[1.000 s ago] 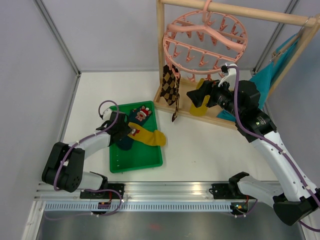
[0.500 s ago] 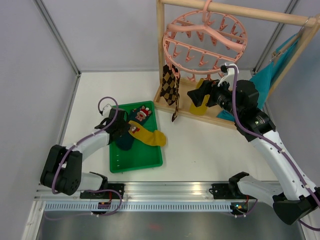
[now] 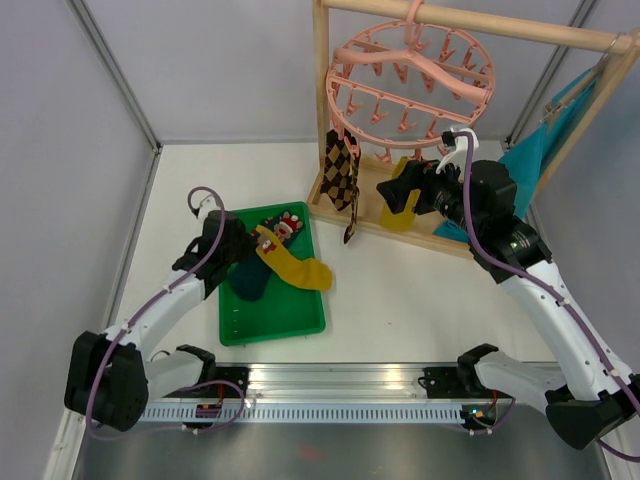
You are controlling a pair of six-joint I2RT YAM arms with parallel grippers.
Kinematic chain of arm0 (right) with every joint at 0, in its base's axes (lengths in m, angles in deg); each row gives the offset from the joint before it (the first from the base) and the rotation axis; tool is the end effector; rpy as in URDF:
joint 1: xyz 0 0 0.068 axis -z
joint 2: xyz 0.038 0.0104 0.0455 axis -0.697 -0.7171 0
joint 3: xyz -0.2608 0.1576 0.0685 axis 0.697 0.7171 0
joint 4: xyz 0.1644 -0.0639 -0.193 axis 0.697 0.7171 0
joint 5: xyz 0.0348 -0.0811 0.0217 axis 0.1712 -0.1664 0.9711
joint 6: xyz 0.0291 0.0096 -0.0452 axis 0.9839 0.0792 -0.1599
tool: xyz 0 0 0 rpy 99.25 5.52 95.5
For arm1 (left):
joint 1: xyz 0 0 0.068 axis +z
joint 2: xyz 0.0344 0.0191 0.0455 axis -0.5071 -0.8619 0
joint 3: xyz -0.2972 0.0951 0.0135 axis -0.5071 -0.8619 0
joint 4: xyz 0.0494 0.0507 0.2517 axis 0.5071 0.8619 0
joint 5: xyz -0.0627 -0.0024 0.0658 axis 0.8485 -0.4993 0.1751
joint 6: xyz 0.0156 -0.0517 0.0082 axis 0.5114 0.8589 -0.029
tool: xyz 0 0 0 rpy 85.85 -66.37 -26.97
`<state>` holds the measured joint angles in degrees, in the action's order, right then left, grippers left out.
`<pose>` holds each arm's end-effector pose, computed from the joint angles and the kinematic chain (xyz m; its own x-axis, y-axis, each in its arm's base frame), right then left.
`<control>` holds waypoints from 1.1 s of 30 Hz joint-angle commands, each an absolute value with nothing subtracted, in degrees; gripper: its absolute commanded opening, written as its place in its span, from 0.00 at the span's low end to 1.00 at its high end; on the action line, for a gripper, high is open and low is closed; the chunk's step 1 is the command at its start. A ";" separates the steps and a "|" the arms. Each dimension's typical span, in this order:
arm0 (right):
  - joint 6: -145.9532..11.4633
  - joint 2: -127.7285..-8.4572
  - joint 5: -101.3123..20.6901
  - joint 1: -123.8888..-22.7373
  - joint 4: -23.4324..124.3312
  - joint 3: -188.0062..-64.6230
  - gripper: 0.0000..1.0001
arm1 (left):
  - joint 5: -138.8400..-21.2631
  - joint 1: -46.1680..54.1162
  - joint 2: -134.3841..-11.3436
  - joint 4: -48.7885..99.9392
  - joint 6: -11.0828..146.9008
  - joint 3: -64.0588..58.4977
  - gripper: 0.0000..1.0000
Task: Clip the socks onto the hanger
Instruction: Pick up the sock from the bin.
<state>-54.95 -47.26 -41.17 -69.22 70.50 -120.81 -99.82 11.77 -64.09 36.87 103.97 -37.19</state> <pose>0.1869 0.0921 0.4586 -0.3319 0.2038 -0.9210 -0.4409 0.8297 0.3425 0.2195 -0.0665 0.2596 -0.5157 -0.5898 -0.6214 -0.3201 0.8054 -0.4988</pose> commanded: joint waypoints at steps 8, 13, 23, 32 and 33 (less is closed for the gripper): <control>-55.25 -46.43 -43.20 -69.59 75.60 -128.02 0.94 | -96.58 11.93 -53.10 36.82 91.58 -33.30 0.02; -54.99 -45.81 -43.65 -69.59 76.13 -127.93 0.94 | -92.63 11.93 -50.20 35.77 88.33 -33.20 0.02; -56.04 -45.02 -47.07 -69.59 81.14 -131.54 0.94 | -86.91 8.59 -46.42 34.71 85.51 -31.71 0.02; -55.16 -44.67 -56.47 -69.59 84.83 -131.53 0.95 | -85.68 5.43 -47.12 37.61 82.00 -24.77 0.02; -55.25 -44.76 -57.17 -69.59 85.62 -131.89 0.94 | -85.50 4.82 -47.29 38.13 81.73 -24.07 0.02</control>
